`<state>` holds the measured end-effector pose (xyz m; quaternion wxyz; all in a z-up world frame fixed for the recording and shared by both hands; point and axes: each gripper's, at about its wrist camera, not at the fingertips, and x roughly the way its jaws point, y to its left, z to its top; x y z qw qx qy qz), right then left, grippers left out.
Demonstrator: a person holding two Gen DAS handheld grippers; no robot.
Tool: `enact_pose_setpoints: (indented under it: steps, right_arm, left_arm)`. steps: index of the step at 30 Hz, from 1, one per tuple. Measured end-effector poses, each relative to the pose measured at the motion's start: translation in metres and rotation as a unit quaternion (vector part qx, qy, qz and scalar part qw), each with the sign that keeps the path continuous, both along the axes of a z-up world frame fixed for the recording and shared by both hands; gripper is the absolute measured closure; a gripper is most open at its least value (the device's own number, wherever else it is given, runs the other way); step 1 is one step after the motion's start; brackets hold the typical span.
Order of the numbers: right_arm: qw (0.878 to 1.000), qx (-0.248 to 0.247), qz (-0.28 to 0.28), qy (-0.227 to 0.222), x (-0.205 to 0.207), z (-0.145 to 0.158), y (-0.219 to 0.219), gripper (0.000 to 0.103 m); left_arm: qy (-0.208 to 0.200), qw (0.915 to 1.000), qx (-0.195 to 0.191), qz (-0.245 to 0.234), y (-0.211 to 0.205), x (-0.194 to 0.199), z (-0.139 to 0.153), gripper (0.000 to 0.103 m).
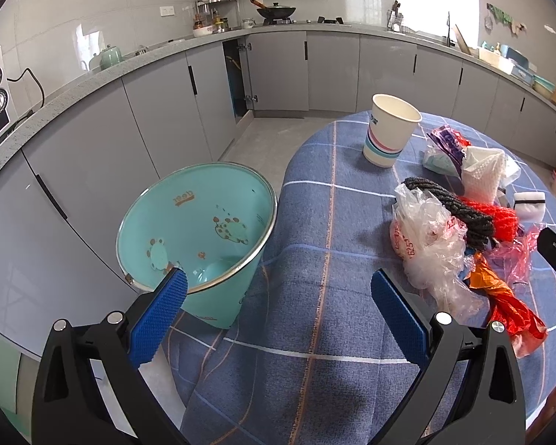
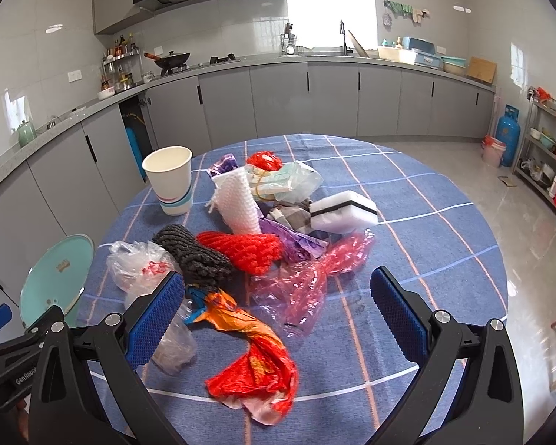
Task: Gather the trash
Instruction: 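Grasp the clear plastic bag with the left tool while the right tool grasps the orange-red wrapper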
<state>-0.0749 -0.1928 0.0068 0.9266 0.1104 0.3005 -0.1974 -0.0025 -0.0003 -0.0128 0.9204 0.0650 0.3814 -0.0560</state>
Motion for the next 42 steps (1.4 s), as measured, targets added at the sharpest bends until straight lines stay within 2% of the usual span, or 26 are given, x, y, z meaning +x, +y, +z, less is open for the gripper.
enact_pose_setpoints:
  steps: [12, 20, 21, 24, 27, 31, 33, 37, 42]
  right_arm:
    - [1.000, 0.006, -0.005, 0.014, 0.001, -0.012, -0.020, 0.005]
    - [0.999, -0.020, -0.017, 0.026, -0.006, -0.015, -0.038, 0.006]
    - [0.999, -0.021, -0.018, 0.029, -0.007, -0.017, -0.041, 0.008]
    - [0.999, -0.001, -0.020, 0.045, -0.017, -0.025, -0.055, 0.022]
    - [0.998, 0.028, -0.012, 0.060, -0.022, -0.033, -0.059, 0.023]
    - [0.997, 0.028, 0.006, 0.067, -0.020, -0.039, -0.052, 0.023]
    - [0.997, 0.036, 0.014, 0.067, -0.019, -0.039, -0.051, 0.029]
    - [0.994, 0.070, 0.043, 0.070, -0.013, -0.041, -0.046, 0.030]
    - [0.993, 0.067, 0.070, 0.072, -0.008, -0.043, -0.034, 0.032]
  left_arm:
    - [0.017, 0.9997, 0.008, -0.017, -0.019, 0.011, -0.012, 0.005]
    - [0.025, 0.9987, 0.006, -0.043, -0.030, 0.017, -0.015, 0.006]
    - [0.025, 0.9984, 0.003, -0.051, -0.032, 0.017, -0.015, 0.006]
    - [0.026, 0.9974, -0.005, -0.068, -0.040, 0.020, -0.014, 0.006]
    - [0.031, 0.9957, -0.013, -0.086, -0.053, 0.022, -0.013, 0.006]
    - [0.034, 0.9939, -0.001, -0.105, -0.074, 0.024, -0.017, 0.006]
    - [0.036, 0.9933, 0.001, -0.110, -0.081, 0.025, -0.017, 0.007]
    - [0.049, 0.9911, -0.004, -0.124, -0.090, 0.027, -0.019, 0.017]
    - [0.052, 0.9883, -0.039, -0.138, -0.092, 0.025, -0.011, 0.016]
